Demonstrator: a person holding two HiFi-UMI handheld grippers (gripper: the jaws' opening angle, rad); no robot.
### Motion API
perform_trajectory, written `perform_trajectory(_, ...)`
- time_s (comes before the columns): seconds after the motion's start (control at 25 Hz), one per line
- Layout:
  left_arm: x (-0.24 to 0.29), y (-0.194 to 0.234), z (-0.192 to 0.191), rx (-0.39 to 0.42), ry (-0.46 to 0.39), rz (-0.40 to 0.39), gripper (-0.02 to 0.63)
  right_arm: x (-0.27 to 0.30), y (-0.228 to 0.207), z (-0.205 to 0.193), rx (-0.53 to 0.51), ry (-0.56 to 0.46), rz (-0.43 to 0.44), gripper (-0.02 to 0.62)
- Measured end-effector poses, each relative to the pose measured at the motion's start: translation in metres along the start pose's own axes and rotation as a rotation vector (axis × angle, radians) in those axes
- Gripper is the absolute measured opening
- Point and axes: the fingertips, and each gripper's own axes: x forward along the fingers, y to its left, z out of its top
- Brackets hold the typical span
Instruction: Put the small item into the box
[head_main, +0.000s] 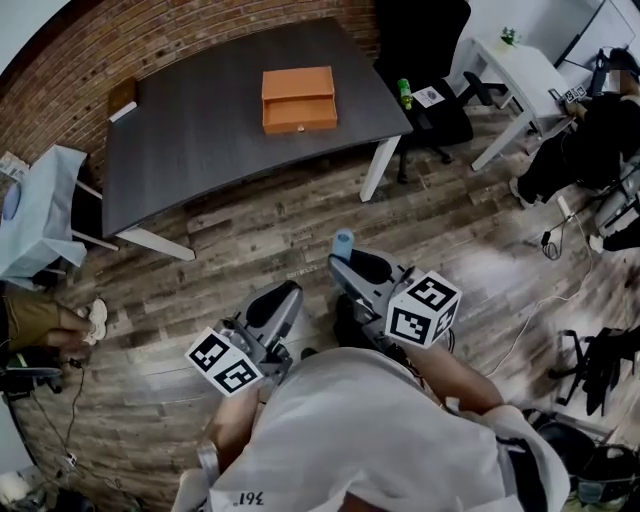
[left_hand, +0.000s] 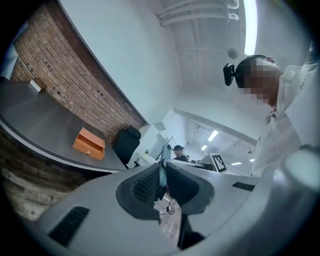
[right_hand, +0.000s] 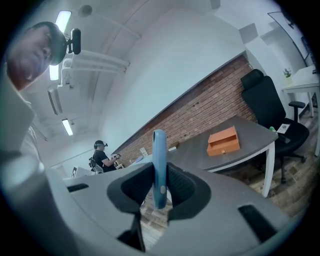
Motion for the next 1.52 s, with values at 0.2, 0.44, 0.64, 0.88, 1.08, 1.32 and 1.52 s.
perform_trajectory(0.2, 0.044, 0.018, 0.022, 0.014, -0.022, 0.014, 0.051, 0.013, -0.036, 0.029, -0.004, 0.022, 0.017, 0.095)
perform_trajectory(0.44, 0.080, 0.035, 0.035, 0.011, -0.040, 0.041, 0.051, 0.025, -0.072, 0.051, -0.007, 0.045, 0.041, 0.095)
perform_trajectory(0.64, 0.111, 0.041, 0.035, 0.007, -0.038, 0.056, 0.051, 0.025, -0.096, 0.063, 0.016, 0.054, 0.071, 0.095)
perform_trajectory(0.88, 0.136, 0.050, 0.035, -0.008, -0.033, 0.062, 0.051, 0.026, -0.124, 0.070, 0.035, 0.075, 0.067, 0.095)
perform_trajectory(1.08, 0.144, 0.061, 0.039, -0.014, -0.034, 0.062, 0.051, 0.030, -0.133, 0.070, 0.049, 0.081, 0.065, 0.095)
perform_trajectory(1.32, 0.155, 0.085, 0.053, -0.015, -0.029, 0.031, 0.051, 0.050, -0.149, 0.078, 0.044, 0.067, 0.032, 0.095)
perform_trajectory(1.52, 0.167, 0.122, 0.076, -0.014, -0.020, -0.012, 0.051, 0.081, -0.168, 0.088, 0.038, 0.056, -0.018, 0.095)
